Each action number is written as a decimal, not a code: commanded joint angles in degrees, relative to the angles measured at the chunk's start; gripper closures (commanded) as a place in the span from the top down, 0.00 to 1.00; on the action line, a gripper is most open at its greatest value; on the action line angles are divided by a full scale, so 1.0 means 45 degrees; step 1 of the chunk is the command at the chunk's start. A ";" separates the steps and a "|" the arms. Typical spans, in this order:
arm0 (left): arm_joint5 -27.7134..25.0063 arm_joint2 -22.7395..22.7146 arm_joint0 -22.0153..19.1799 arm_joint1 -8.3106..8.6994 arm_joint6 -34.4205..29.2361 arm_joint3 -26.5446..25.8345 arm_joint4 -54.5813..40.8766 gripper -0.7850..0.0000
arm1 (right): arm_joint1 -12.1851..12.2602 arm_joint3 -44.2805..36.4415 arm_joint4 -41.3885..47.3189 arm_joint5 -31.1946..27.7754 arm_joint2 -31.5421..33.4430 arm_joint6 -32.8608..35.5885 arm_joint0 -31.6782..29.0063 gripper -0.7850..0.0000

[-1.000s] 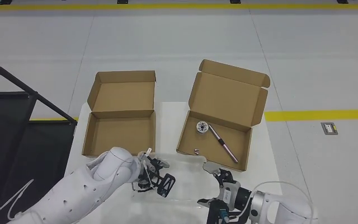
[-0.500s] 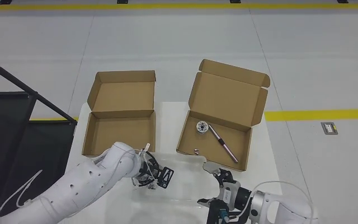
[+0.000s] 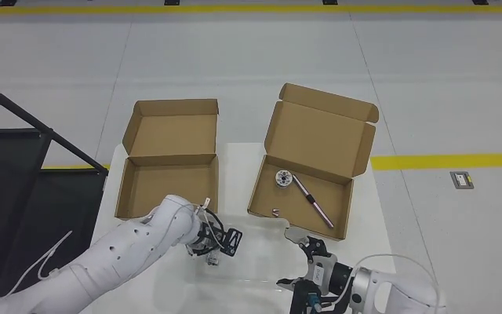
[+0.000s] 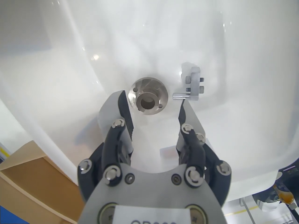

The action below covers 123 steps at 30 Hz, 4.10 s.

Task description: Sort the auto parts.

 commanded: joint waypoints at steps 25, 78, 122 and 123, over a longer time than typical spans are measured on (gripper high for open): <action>0.0000 0.0182 0.0062 -0.0954 -0.0854 0.1207 -0.0486 0.34 | 0.0000 0.0000 0.0000 0.0000 0.0000 0.0000 0.0000 1.00; 0.4132 -0.8582 0.4011 0.3213 -0.0190 -0.0713 -0.0938 0.00 | 0.0000 0.0000 0.0000 0.0000 0.0000 0.0000 0.0000 1.00; 0.0000 -0.3713 -0.2778 -0.1349 0.6373 0.9458 0.0529 0.90 | 0.0000 0.0000 0.0000 0.0000 0.0000 0.0000 0.0000 1.00; 0.0000 -0.3567 -0.2747 -0.1173 0.6788 0.8983 0.0813 0.90 | 0.0000 0.0000 0.0000 0.0000 0.0000 0.0000 0.0000 1.00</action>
